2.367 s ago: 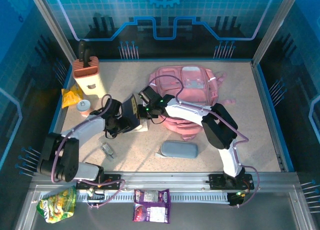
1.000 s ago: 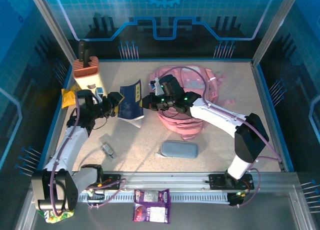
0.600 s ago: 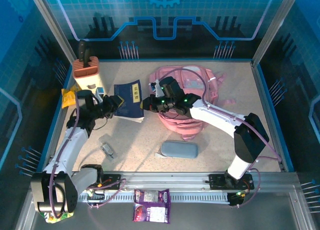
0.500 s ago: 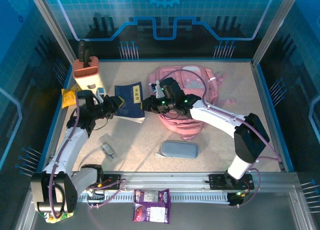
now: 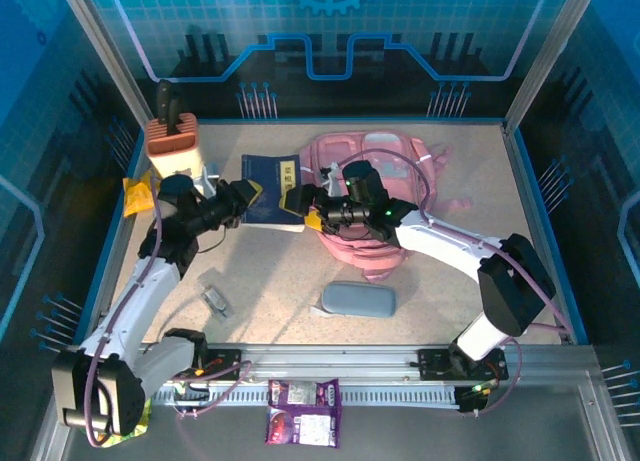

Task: Pack the student bag

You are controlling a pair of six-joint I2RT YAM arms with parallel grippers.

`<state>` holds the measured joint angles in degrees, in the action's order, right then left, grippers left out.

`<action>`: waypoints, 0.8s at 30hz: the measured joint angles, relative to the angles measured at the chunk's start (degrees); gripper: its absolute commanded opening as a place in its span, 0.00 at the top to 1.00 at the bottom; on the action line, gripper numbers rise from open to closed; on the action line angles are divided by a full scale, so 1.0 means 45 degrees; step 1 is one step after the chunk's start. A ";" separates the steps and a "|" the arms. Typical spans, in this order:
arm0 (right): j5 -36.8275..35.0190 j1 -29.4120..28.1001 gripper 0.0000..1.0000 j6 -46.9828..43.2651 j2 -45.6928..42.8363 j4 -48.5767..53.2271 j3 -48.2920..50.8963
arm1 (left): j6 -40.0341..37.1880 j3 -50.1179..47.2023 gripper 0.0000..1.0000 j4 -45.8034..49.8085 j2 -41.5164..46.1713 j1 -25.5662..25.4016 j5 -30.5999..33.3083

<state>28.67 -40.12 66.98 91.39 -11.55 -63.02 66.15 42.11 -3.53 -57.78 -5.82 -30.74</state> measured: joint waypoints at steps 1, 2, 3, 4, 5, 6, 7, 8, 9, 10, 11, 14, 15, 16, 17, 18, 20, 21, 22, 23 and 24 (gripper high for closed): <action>0.0121 0.0000 0.05 0.0223 0.0000 -0.0398 -0.0005 | 0.0049 0.0039 0.98 -0.0039 0.0000 -0.0107 0.0068; 0.0223 0.0000 0.08 0.0447 0.0000 -0.0816 0.0000 | 0.0107 0.0073 0.97 -0.0073 0.0000 -0.0204 0.0155; 0.0340 0.0005 0.12 0.0627 0.0000 -0.1161 -0.0005 | 0.0146 0.0117 0.97 -0.0083 0.0000 -0.0262 0.0223; 0.0413 0.0005 0.17 0.0772 -0.0010 -0.1409 -0.0005 | 0.0185 0.0126 0.97 -0.0146 0.0000 -0.0296 0.0277; 0.0452 0.0005 0.23 0.0879 -0.0044 -0.1554 -0.0005 | 0.0204 0.0126 0.97 -0.0160 0.0000 -0.0316 0.0340; 0.0457 0.0005 0.29 0.0947 -0.0102 -0.1617 -0.0005 | 0.0219 0.0126 0.97 -0.0155 0.0000 -0.0321 0.0374; 0.0427 0.0015 0.33 0.1020 -0.0160 -0.1617 -0.0005 | 0.0223 0.0126 0.97 -0.0151 0.0000 -0.0321 0.0423; 0.0403 0.0049 0.38 0.1064 -0.0223 -0.1617 -0.0005 | 0.0219 0.0126 0.96 -0.0160 0.0005 -0.0335 0.0466; 0.0393 0.0097 0.43 0.1098 -0.0282 -0.1622 -0.0005 | 0.0194 0.0126 0.96 -0.0151 0.0010 -0.0359 0.0549; 0.0393 0.0117 0.46 0.1117 -0.0345 -0.1622 0.0000 | 0.0180 0.0126 0.95 -0.0136 0.0010 -0.0393 0.0593; 0.0389 0.0146 0.51 0.1122 -0.0403 -0.1642 0.0010 | 0.0117 0.0126 0.94 -0.0112 0.0010 -0.0437 0.0661; 0.0398 0.0199 0.60 0.1185 -0.0529 -0.1715 0.0117 | -0.0180 0.0180 0.91 0.0068 0.0010 -0.0656 0.0840; 0.0393 0.0204 0.63 0.1190 -0.0549 -0.1724 0.0175 | -0.0340 0.0233 0.91 0.0160 0.0005 -0.0729 0.0918; 0.0389 0.0204 0.65 0.1175 -0.0563 -0.1724 0.0233 | -0.0466 0.0316 0.90 0.0267 -0.0005 -0.0801 0.0981; 0.0393 0.0204 0.69 0.1146 -0.0573 -0.1705 0.0287 | -0.0636 0.0447 0.89 0.0398 -0.0029 -0.0879 0.1049; 0.0389 0.0204 0.72 0.1141 -0.0573 -0.1627 0.0296 | -0.0763 0.0554 0.88 0.0486 -0.0053 -0.0942 0.1127; 0.0316 0.0204 0.74 0.1030 -0.0627 -0.1423 0.0296 | -0.0986 0.0695 0.86 0.0539 -0.0102 -0.1015 0.1214; 0.0282 0.0204 0.76 0.0942 -0.0709 -0.1282 0.0296 | -0.1064 0.0704 0.82 0.0549 -0.0112 -0.1044 0.1214; 0.0248 0.0204 0.78 0.0835 -0.0811 -0.1107 0.0296 | -0.1117 0.0704 0.79 0.0593 -0.0121 -0.1083 0.1214; 0.0170 0.0204 0.79 0.0719 -0.0952 -0.0894 0.0296 | -0.1151 0.0704 0.74 0.0656 -0.0131 -0.1127 0.1214; 0.0083 0.0204 0.80 0.0588 -0.1127 -0.0636 0.0291 | -0.1224 0.0704 0.64 0.0738 -0.0141 -0.1161 0.1214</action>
<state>29.04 -39.20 69.63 86.32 -14.41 -61.71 60.64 45.28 -0.21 -58.41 -11.05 -25.28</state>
